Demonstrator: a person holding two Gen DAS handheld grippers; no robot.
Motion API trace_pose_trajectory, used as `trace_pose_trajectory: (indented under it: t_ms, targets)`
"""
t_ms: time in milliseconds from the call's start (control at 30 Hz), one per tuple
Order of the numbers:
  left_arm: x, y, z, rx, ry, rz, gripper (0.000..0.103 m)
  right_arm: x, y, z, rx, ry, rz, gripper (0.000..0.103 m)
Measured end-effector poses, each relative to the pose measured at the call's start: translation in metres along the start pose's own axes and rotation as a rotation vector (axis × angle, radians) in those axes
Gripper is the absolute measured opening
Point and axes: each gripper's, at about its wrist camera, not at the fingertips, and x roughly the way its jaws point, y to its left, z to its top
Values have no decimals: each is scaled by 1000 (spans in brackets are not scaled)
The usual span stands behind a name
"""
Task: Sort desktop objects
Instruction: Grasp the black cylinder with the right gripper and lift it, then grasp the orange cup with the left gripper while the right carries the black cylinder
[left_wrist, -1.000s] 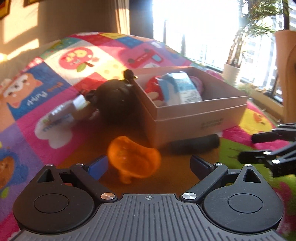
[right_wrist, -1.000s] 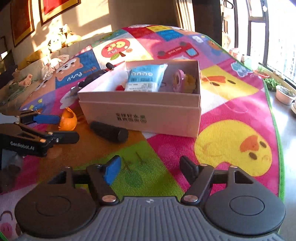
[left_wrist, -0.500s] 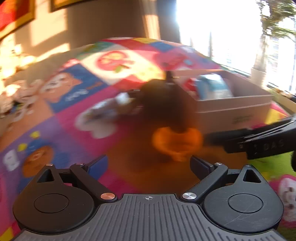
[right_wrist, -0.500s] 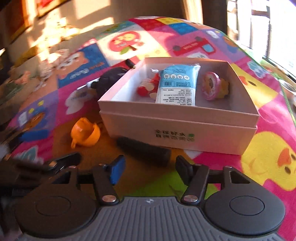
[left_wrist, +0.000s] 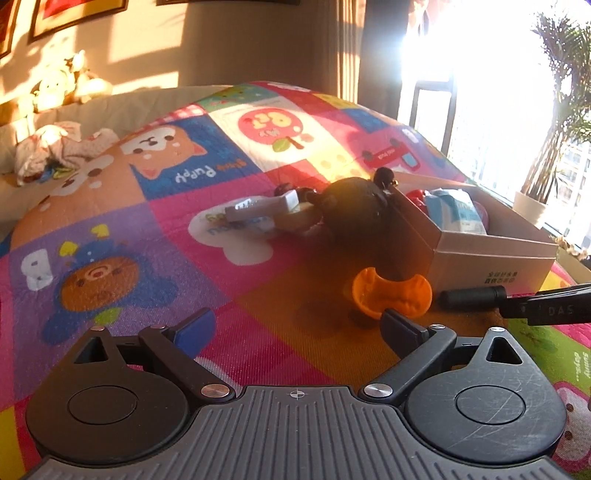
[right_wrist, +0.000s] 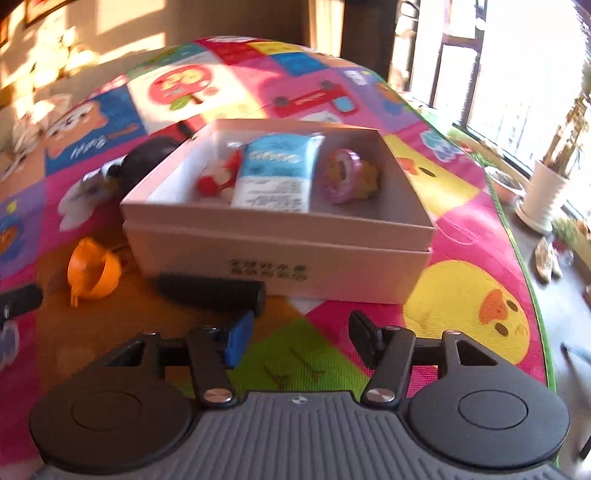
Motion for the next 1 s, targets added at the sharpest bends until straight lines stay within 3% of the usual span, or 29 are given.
trace_pose_trajectory:
  t_ms: [167, 333, 367, 433, 533, 700, 767, 867, 933, 1000]
  targets:
    - [-1, 1, 0, -8, 0, -7, 99, -5, 26, 3, 15, 28, 119, 61]
    - [-1, 5, 0, -31, 1, -6, 100, 11, 63, 10, -1, 32, 117, 69]
    - [-1, 5, 0, -32, 1, -6, 100, 12, 66, 11, -4, 29, 109, 66]
    - [-1, 5, 0, -29, 2, -7, 100, 15, 64, 13, 6, 17, 88, 40]
    - [-1, 2, 0, -15, 2, -8, 100, 14, 43, 16, 53, 23, 92, 16]
    - [3, -14, 4, 63, 21, -46, 100, 6, 7, 9, 91, 19, 83, 16]
    - [9, -25, 6, 106, 37, -87, 100, 2, 1, 3, 75, 1, 73, 21]
    - [26, -44, 11, 185, 64, -74, 100, -1, -10, -5, 57, -25, 57, 31]
    - [38, -53, 15, 211, 78, -81, 100, -3, -18, -8, 60, -22, 65, 47]
    - [47, -57, 18, 201, 99, -112, 91, -8, -24, -9, 71, -24, 84, 56]
